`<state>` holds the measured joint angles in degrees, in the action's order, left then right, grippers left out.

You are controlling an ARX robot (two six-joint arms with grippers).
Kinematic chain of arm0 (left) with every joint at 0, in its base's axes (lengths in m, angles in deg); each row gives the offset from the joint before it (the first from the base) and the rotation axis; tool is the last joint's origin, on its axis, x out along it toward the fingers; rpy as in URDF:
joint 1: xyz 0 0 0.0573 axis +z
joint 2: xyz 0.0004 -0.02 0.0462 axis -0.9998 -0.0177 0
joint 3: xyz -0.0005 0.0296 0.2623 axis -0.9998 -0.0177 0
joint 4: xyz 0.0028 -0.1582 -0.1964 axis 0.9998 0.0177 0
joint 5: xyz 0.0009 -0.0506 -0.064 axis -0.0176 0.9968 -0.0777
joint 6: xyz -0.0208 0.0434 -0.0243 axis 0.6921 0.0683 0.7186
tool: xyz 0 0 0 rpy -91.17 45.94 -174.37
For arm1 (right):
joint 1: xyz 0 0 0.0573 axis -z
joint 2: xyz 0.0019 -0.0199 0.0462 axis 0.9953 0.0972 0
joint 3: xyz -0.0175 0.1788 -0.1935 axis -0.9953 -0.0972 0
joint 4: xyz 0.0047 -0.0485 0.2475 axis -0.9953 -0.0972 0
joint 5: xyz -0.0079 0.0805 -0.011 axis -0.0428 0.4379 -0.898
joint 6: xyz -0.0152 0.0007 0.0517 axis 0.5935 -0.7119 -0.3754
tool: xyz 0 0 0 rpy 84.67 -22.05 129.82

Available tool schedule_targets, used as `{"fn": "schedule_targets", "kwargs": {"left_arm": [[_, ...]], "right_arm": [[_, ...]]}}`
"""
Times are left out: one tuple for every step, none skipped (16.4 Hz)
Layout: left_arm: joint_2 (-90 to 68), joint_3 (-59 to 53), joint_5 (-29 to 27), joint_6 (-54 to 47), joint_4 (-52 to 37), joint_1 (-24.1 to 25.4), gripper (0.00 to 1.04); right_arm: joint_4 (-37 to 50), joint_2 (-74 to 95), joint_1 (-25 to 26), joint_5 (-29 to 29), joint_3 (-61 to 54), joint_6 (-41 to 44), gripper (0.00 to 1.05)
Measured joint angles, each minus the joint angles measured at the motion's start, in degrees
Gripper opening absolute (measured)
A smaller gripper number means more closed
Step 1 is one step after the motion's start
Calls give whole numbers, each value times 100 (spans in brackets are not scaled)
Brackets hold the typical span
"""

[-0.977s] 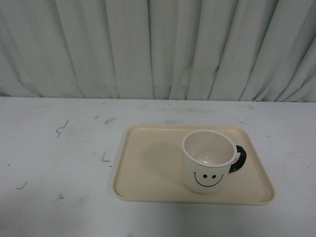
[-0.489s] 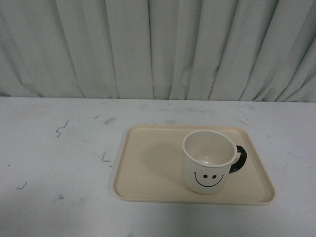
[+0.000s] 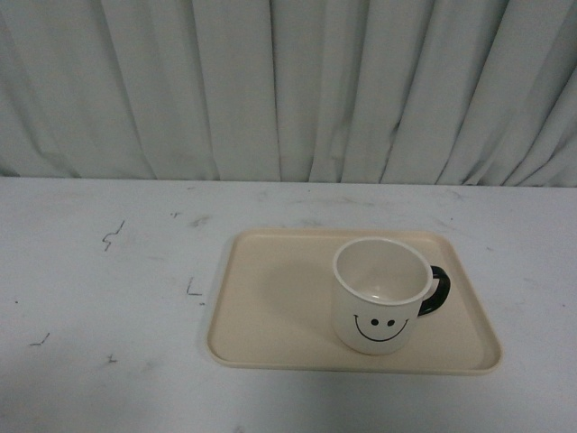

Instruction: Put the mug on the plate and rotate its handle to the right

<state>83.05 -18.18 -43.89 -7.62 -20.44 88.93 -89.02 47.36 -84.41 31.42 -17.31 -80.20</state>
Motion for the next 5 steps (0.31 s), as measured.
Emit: {"fn": "schedule_targets", "kwargs": {"left_arm": [[0,0,0,0,0,0,98],[0,0,0,0,0,0,98],[0,0,0,0,0,0,98],[0,0,0,0,0,0,98],[0,0,0,0,0,0,98]], "right_arm": [[0,0,0,0,0,0,54],[0,2,0,0,0,0,65],[0,0,0,0,0,0,77],[0,0,0,0,0,0,90],[0,2,0,0,0,-11,100]]}}
